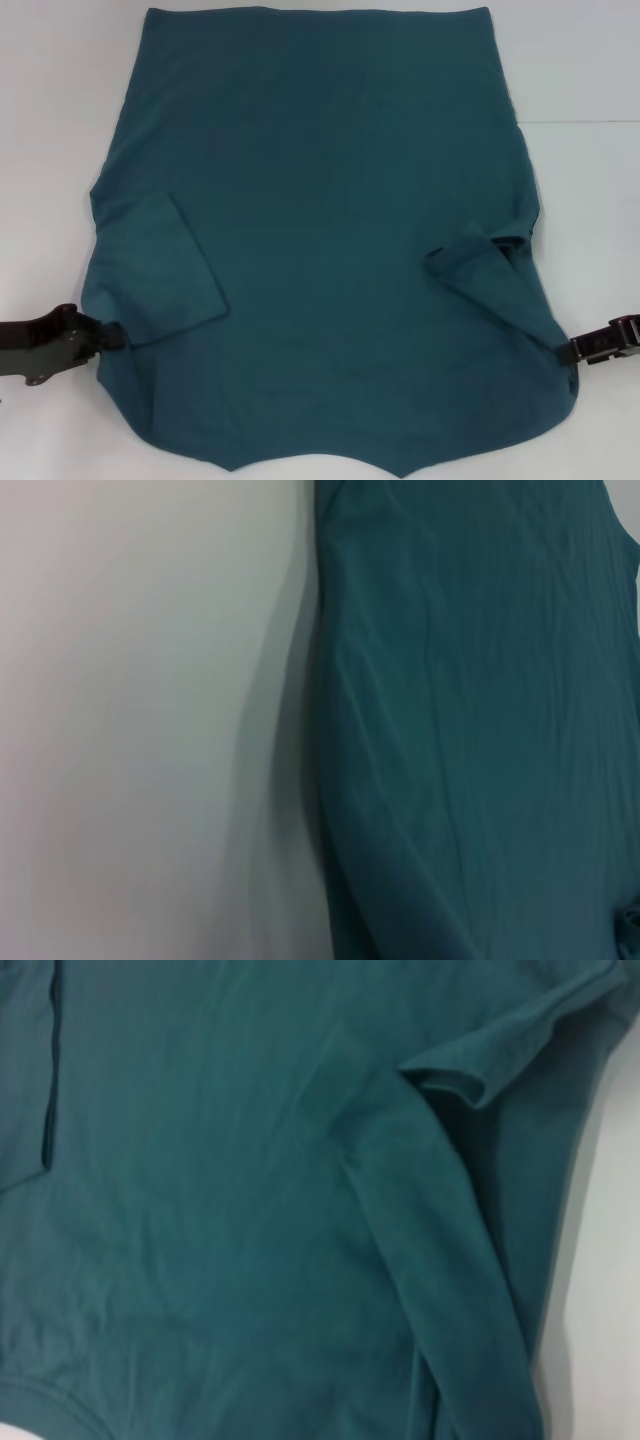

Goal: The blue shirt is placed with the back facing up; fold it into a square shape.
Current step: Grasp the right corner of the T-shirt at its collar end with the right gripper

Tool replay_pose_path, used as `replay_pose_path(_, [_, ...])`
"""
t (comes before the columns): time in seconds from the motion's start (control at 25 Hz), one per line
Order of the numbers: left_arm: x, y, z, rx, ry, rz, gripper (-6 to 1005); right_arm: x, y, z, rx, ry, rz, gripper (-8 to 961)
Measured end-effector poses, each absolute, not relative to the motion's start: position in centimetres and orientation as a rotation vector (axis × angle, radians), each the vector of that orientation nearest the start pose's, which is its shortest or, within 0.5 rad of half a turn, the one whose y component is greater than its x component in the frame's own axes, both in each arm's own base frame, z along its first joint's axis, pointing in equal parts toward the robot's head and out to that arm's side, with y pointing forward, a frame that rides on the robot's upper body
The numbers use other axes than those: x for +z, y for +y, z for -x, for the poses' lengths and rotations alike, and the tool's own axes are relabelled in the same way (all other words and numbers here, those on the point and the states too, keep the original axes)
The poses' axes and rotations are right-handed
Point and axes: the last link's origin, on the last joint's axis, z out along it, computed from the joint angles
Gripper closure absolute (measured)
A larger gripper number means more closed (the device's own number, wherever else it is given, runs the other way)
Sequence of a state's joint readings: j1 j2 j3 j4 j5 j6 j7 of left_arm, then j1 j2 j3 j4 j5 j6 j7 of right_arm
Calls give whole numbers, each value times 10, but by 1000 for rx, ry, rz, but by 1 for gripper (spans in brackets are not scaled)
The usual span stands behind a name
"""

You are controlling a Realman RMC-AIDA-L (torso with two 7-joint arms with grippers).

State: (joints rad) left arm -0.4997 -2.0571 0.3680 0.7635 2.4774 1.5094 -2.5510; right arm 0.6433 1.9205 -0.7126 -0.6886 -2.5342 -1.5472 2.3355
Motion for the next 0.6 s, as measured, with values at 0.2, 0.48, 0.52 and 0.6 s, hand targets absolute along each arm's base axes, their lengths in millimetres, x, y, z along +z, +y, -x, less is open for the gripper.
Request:
replay_pose_path(0.2, [40, 311, 344, 606, 2587, -2130, 975, 46, 349, -311, -71, 1710, 2366, 438])
replay_pose_path(0.48, [41, 311, 345, 612, 2592, -2129, 974, 36, 348, -308, -92, 1714, 2386, 442])
replay_pose_path(0.52, [41, 311, 345, 613, 2594, -2129, 974, 35, 348, -307, -94, 1716, 2387, 443])
replay_pose_path(0.6, [41, 311, 345, 616, 2598, -2130, 974, 33, 349, -304, -94, 1718, 2394, 444])
